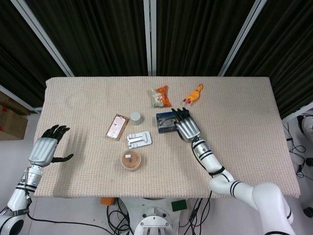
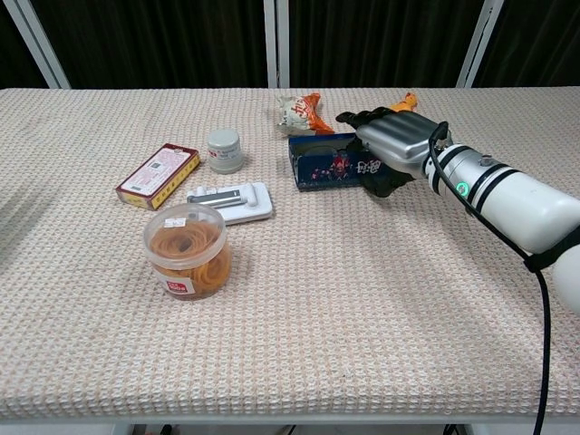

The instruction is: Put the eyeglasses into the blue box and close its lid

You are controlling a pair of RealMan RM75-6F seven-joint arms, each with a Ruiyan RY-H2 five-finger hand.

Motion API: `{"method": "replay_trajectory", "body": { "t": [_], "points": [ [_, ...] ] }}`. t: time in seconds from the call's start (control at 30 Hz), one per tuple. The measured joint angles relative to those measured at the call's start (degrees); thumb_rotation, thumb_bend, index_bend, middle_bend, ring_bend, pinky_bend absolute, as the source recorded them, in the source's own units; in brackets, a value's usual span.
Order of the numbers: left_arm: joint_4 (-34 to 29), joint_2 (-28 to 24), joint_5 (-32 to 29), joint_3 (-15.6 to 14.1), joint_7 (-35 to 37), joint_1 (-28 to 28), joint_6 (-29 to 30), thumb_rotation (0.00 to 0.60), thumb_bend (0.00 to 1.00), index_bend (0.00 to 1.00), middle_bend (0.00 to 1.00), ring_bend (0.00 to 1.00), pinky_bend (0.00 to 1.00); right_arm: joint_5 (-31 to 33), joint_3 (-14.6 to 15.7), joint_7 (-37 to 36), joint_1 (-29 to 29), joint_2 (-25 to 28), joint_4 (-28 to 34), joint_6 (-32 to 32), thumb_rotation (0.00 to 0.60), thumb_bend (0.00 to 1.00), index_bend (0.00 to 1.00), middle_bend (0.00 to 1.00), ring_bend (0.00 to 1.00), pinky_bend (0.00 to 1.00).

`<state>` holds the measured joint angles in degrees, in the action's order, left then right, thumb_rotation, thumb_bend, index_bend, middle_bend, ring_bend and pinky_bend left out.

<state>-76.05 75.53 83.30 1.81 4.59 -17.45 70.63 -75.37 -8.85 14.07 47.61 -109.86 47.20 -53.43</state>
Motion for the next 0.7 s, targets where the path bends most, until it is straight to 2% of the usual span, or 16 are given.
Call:
{"method": "replay_trajectory", "body": {
  "t": [0.27, 0.7],
  "points": [
    [-1.03, -0.11, 0.56, -0.02, -0.84, -0.11, 0.51, 0.435, 0.13, 0.14, 0.1, 0.05, 0.16, -1.88, 1.24, -0.24, -3.63, 4.0, 5.89, -4.99, 0.6, 0.54, 0.85, 0.03, 0.0, 0.0],
    [-2.07, -0.41, 0.6, -0.28, -1.64, 0.19, 0.89, 0.438, 0.13, 0.14, 0.1, 0.05, 0.16, -5.21, 5.99, 4.94, -12.52, 17.45, 25.84, -13.17, 0.6, 0.52, 0.87, 0.04, 0.0, 0.0]
  ]
}}
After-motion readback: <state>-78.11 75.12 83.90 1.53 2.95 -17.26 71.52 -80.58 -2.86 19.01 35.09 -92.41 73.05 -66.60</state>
